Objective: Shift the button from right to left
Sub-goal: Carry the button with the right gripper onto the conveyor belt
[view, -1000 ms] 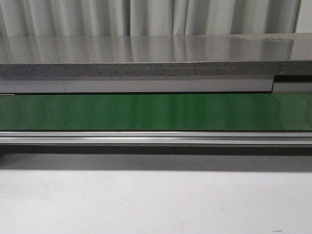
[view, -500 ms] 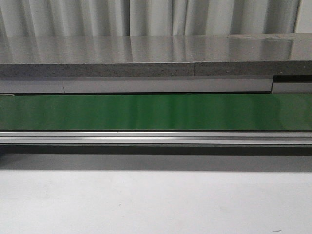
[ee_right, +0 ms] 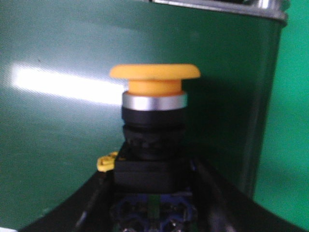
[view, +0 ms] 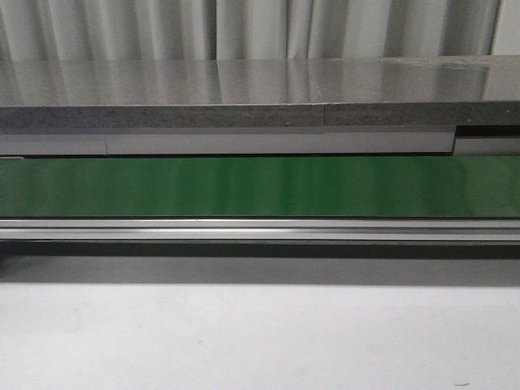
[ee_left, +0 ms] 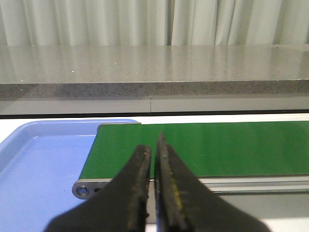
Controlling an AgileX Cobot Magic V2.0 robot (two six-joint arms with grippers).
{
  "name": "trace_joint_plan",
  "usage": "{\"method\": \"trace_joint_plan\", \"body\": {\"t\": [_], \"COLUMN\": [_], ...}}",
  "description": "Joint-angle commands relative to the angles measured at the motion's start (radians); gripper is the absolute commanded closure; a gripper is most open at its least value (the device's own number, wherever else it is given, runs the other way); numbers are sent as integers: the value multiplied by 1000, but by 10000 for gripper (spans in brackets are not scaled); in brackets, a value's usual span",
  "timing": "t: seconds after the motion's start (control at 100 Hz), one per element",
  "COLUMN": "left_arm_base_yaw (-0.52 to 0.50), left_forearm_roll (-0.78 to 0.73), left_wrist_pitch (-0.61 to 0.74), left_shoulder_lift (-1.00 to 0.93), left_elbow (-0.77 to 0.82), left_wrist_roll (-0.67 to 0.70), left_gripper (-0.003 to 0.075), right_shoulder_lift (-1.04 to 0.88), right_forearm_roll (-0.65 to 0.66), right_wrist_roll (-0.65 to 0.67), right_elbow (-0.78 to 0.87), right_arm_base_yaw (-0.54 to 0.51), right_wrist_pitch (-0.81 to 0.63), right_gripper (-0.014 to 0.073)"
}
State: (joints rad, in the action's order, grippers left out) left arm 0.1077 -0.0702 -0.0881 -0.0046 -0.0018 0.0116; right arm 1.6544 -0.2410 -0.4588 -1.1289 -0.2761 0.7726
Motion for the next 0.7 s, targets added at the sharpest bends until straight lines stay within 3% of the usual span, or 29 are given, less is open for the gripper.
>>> {"method": "trace_joint_plan", "body": {"t": [0.0,0.15,0.46,0.69], "left_arm_base_yaw": [7,7,7,7], "left_forearm_roll": [10,10,10,10], "left_wrist_pitch": [75,75,75,75], "left_shoulder_lift": [-35,-35,-35,-35], "left_elbow": [40,40,40,40], "left_wrist_roll": [9,9,9,9], "left_gripper": [715,715,715,715], "right_shoulder_lift": [-50,-50,-50,-95], "right_forearm_roll": [0,0,-27,-84], "right_wrist_roll": [6,6,6,-13], "right_elbow": [-4,2,2,2], "right_arm_base_yaw": [0,0,0,2], "right_wrist_pitch": [-55,-51,-41,-48], "right_gripper": [410,360,6,-26]}}
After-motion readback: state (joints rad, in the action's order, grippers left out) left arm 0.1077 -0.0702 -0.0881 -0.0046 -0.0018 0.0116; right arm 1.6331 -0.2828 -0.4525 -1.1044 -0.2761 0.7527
